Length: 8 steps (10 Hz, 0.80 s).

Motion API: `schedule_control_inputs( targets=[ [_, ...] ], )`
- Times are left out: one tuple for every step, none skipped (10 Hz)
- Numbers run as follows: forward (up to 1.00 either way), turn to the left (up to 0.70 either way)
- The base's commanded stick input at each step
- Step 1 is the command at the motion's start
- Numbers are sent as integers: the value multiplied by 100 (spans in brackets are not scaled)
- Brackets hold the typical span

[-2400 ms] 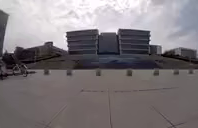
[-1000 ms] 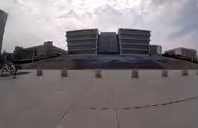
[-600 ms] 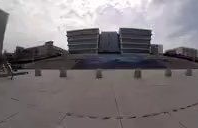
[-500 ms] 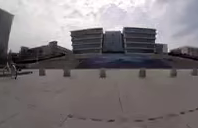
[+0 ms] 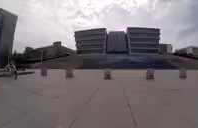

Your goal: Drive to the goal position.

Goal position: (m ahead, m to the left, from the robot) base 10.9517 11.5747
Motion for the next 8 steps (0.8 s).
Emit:
schedule_control_inputs(
  targets=[
    [67, 0],
    [67, 0],
    [67, 0],
    [67, 0],
    [67, 0],
    [67, 0],
    [67, 0],
    [67, 0]
  ],
)
